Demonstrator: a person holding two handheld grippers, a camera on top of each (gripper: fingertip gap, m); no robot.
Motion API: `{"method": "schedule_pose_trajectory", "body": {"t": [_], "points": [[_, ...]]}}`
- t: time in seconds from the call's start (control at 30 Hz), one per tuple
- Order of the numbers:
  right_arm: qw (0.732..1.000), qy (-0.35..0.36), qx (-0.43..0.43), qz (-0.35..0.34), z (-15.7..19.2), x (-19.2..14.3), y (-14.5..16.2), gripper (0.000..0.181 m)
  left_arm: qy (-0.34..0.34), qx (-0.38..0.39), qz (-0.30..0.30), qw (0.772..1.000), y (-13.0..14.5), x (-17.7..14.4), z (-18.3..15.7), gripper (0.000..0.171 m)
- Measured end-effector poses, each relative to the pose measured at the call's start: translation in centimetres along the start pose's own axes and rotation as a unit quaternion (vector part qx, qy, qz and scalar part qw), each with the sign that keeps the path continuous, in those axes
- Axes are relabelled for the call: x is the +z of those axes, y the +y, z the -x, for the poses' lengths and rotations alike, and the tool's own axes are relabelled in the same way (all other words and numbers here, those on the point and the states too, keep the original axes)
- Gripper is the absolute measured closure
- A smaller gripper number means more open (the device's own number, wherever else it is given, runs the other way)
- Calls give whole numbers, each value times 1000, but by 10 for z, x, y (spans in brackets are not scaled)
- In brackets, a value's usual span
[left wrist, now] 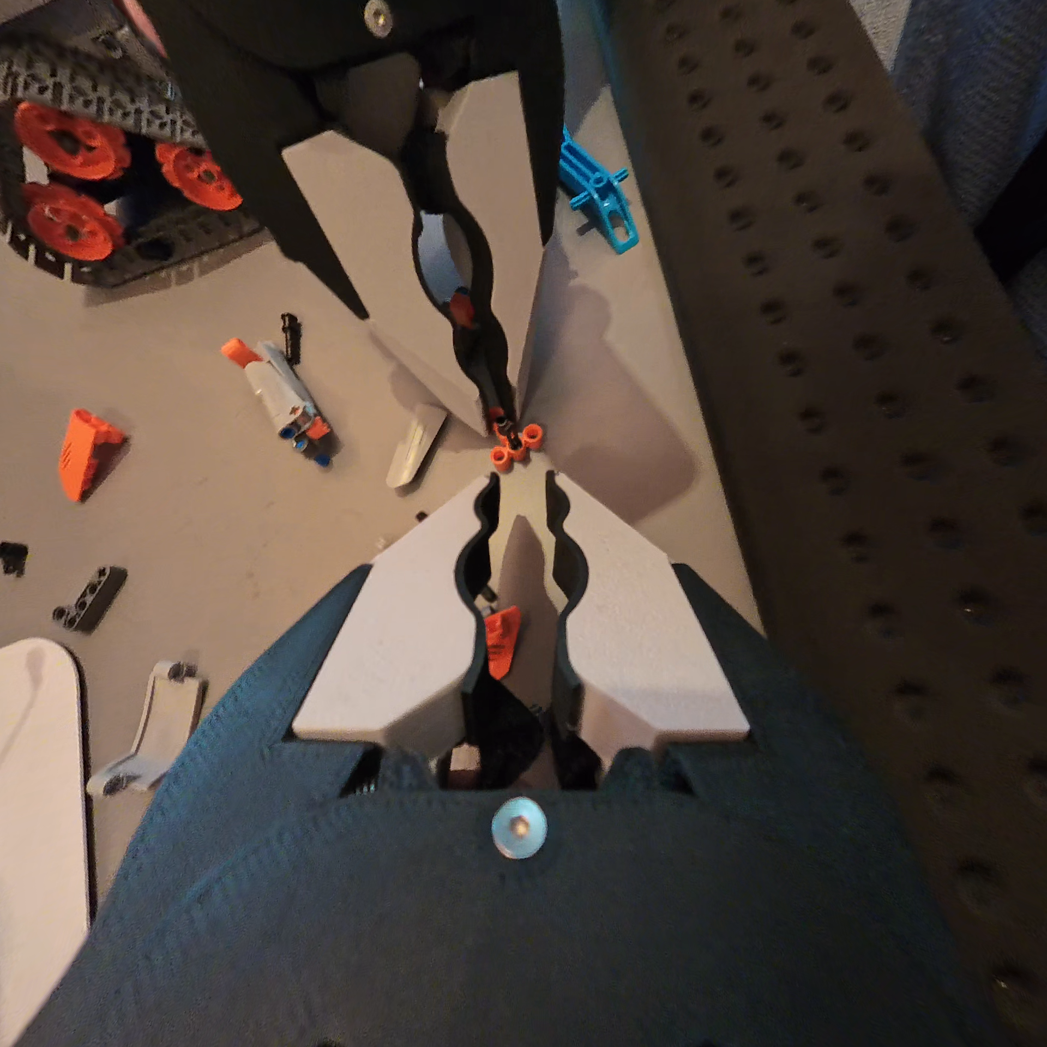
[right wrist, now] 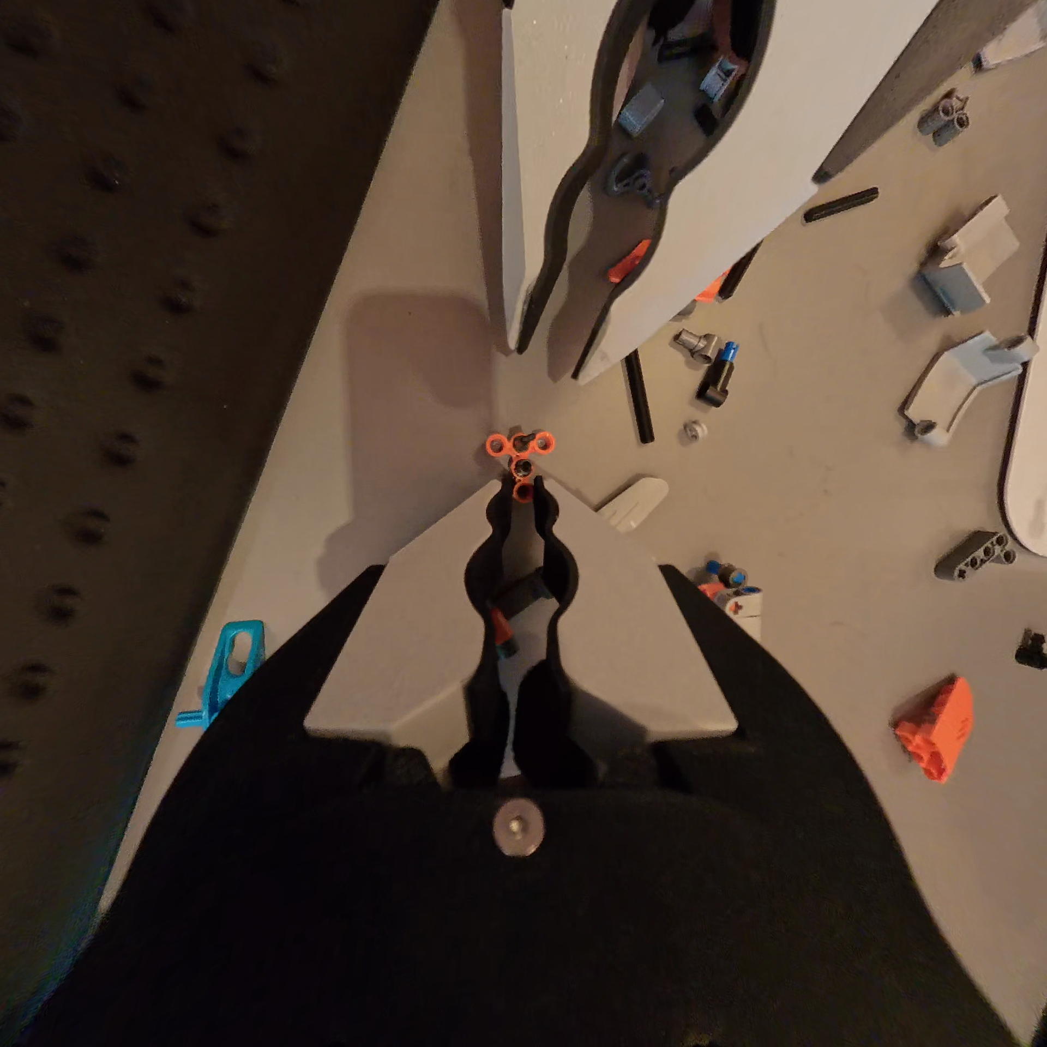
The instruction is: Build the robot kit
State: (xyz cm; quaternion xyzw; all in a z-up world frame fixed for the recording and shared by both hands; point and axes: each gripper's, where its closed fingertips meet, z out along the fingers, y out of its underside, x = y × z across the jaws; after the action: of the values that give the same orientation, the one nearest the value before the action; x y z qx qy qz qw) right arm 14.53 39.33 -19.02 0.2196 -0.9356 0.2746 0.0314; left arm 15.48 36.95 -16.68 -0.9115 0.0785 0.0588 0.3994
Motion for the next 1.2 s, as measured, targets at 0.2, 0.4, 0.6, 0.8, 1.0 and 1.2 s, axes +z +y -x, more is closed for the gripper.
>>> {"method": "schedule_pose_trajectory", "body": {"t": [0.2, 0.4, 0.6, 0.8, 1.0, 1.2], "points": [[1000, 13, -14, -14, 2, 0, -4, 170, -21, -11, -7, 1000, 5, -7, 6, 156], [999, 11, -15, -28, 3, -3, -3, 159, -33, -17, -12, 999, 6, -12, 11, 155], [999, 25, -8, -41, -2, -9, -5, 157, -67, -26, -16, 997, 7, -26, 17, 155], [997, 43, 8, -66, -11, -20, -9, 157, -130, -52, -14, 990, 13, -50, 27, 155], [993, 79, 20, -86, -23, -29, -12, 158, -223, -93, 28, 970, 30, -91, 34, 154], [990, 96, 30, -94, -32, -32, -11, 159, -250, -122, 86, 957, 58, -106, 26, 153]]}}
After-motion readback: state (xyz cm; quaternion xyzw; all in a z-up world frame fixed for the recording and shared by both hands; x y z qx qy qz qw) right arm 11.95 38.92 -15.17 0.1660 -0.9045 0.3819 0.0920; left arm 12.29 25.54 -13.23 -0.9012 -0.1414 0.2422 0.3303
